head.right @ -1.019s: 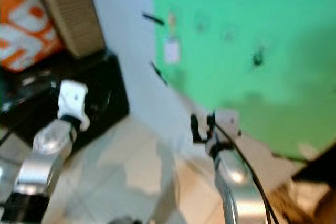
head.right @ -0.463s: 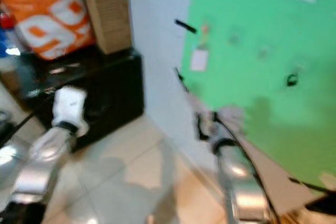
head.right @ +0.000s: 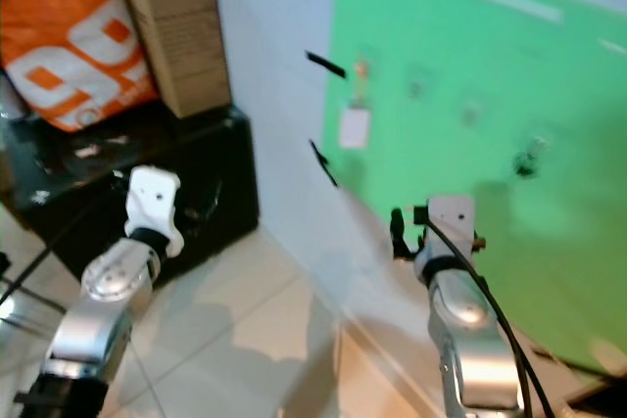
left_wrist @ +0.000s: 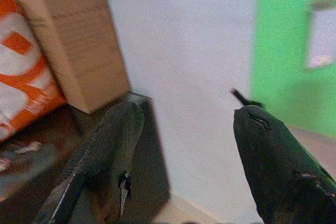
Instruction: Hang keys on a hook
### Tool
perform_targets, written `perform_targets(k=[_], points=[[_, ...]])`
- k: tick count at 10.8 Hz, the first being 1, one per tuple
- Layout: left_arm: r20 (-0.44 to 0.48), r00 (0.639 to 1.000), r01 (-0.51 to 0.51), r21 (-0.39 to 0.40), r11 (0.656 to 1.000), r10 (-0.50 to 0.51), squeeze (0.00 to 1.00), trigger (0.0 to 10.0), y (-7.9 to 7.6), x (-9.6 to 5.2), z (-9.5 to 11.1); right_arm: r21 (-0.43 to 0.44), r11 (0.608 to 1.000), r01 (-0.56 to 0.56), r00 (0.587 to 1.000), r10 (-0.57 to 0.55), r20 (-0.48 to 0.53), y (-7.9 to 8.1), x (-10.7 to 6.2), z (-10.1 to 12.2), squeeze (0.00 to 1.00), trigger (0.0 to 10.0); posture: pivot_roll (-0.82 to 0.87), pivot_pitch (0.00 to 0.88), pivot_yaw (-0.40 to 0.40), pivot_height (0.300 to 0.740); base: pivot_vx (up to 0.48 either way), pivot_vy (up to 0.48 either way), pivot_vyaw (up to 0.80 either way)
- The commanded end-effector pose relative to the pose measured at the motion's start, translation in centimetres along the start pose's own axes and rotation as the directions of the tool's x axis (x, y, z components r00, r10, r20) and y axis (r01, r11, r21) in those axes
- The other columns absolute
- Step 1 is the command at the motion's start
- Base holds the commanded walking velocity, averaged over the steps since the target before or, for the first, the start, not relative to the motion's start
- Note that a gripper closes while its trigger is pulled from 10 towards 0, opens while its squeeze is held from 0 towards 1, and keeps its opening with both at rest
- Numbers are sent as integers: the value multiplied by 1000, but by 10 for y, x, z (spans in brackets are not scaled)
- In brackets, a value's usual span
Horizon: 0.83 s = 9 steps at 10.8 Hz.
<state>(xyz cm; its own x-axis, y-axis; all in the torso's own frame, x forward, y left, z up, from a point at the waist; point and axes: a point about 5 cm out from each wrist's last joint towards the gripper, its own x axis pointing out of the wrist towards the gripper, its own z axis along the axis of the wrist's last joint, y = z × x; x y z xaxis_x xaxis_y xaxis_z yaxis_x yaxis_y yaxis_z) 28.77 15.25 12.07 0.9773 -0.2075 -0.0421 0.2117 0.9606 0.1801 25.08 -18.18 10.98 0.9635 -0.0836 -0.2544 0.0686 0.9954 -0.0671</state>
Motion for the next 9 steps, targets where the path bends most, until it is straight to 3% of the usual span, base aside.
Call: perform_targets(k=[1, 6, 9], points=[[-11, 999, -30, 21, 999, 30, 24, 10000, 8, -1, -2, 21, 1000, -22, 999, 21, 25, 6, 1, 5, 0, 10000, -84, 0, -26, 740, 416, 0, 0], [-9, 1000, -7, 26, 1000, 7, 27, 10000, 6, 2, 0, 5, 998, -65, 997, 65, 39, 13, -1, 6, 0, 10000, -84, 0, -9, 740, 415, 0, 0], [-2, 1000, -12, 31, 999, 12, 27, 10000, 9, 3, 3, 20, 997, -69, 997, 68, 44, 16, -1, 7, 0, 10000, -79, 0, -5, 740, 412, 0, 800]])
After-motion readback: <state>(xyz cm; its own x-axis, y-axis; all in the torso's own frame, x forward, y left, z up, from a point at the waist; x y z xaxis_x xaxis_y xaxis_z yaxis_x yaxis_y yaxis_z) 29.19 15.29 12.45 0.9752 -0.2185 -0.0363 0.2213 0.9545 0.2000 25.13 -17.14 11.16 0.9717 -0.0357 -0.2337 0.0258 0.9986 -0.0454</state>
